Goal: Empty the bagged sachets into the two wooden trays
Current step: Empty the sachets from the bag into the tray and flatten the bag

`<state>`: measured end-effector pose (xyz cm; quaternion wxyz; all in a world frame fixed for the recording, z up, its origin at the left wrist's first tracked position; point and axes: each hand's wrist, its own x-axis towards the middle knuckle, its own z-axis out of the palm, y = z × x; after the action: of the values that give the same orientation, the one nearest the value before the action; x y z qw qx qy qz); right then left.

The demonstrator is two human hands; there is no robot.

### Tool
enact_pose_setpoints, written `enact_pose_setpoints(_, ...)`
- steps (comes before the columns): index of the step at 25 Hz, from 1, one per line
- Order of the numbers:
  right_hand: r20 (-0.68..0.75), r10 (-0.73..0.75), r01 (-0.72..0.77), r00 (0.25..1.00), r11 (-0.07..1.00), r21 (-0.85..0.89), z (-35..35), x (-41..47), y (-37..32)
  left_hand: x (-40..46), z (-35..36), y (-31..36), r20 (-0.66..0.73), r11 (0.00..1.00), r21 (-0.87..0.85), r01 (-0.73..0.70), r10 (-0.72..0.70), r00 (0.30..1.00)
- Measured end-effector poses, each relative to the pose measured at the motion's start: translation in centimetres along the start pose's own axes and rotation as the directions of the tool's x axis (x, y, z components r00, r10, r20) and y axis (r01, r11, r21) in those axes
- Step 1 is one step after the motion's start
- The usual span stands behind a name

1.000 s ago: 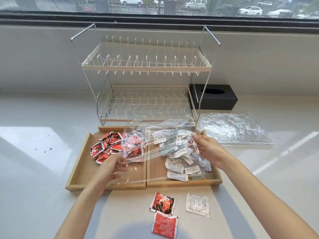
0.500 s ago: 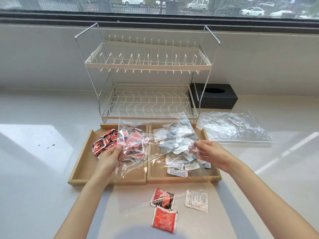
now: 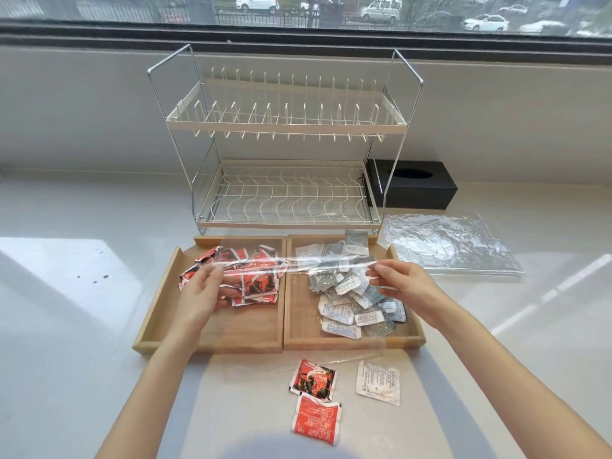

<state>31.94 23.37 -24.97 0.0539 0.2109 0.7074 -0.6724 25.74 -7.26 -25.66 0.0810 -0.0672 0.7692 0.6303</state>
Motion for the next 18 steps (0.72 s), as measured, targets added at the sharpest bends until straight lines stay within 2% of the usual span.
enact_pose_setpoints(2, -0.043, -0.056, 0.054, 0.998, 0.998, -0.027, 0.2, 0.0, -0.2, 0.1, -0.2, 0.0, 0.072, 0.996, 0.088, -0.014, 0.008, 0.997)
enact_pose_setpoints(5, -0.050, -0.150, 0.148, 0.987, 0.988, -0.037, 0.1, -0.2, -0.9, -0.3, -0.2, 0.4, 0.134, 0.988, 0.127, -0.090, 0.073, 0.988)
enact_pose_setpoints(8, 0.005, -0.207, 0.205, 0.978, 0.966, -0.160, -0.1, -0.4, -1.9, -0.2, -0.3, 1.3, 0.127, 0.951, 0.214, -0.225, 0.201, 0.971)
enact_pose_setpoints(13, -0.045, -0.264, 0.232, 0.964, 0.908, -0.348, -0.1, 0.1, -3.4, 0.2, -0.5, 3.0, 0.066, 0.856, 0.364, -0.366, 0.368, 0.927)
enact_pose_setpoints(16, -0.122, -0.416, 0.315, 0.901, 0.821, -0.476, -0.1, 0.1, -5.0, 0.6, -0.4, 4.7, -0.032, 0.798, 0.419, -0.433, 0.490, 0.871)
enact_pose_setpoints(18, -0.187, -0.575, 0.408, 0.797, 0.740, -0.535, 0.1, 0.1, -6.1, 0.9, -0.4, 6.0, -0.123, 0.738, 0.454, -0.498, 0.606, 0.786)
